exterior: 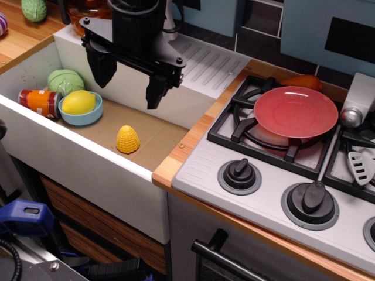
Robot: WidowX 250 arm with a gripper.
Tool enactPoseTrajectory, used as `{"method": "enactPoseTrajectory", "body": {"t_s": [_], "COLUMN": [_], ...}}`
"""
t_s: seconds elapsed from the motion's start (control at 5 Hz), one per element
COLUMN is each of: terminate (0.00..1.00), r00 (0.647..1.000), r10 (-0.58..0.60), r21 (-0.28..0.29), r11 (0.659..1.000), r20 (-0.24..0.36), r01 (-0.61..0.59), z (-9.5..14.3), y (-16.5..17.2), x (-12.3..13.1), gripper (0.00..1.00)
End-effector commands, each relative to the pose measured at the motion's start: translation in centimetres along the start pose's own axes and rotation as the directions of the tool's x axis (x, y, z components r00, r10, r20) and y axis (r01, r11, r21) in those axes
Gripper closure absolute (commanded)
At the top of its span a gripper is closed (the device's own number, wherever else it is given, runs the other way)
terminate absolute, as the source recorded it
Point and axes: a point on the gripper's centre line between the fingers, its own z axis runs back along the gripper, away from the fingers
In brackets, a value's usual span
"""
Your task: Put corn on plate
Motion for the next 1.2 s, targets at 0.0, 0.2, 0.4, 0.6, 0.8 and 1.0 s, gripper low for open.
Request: {"method": "enactPoseTrajectory", "body": {"t_s": [0.0,0.2,0.4,0.6,0.8,1.0], "terminate": [0.00,0.00,0.00,0.00,0.00,0.00], "r00": [1.000,0.997,0.990,0.986,0.984,0.983], "r10": [0.000,-0.079,-0.137,-0.157,-0.156,-0.153], "r21": [0.000,0.021,0.022,0.013,-0.005,-0.027], "r11": [1.000,0.997,0.990,0.988,0.988,0.987], "r20": [0.000,0.006,0.019,0.057,0.089,0.105], "r01": [0.000,0.079,0.137,0.156,0.157,0.156], "z": [0.0,-0.8,-2.4,-4.5,-6.9,-9.6], "y": [0.0,1.7,3.4,3.9,3.8,3.8], "x": [0.0,2.2,4.2,6.1,7.8,8.5], "gripper": [0.00,0.00,0.00,0.00,0.00,0.00]}}
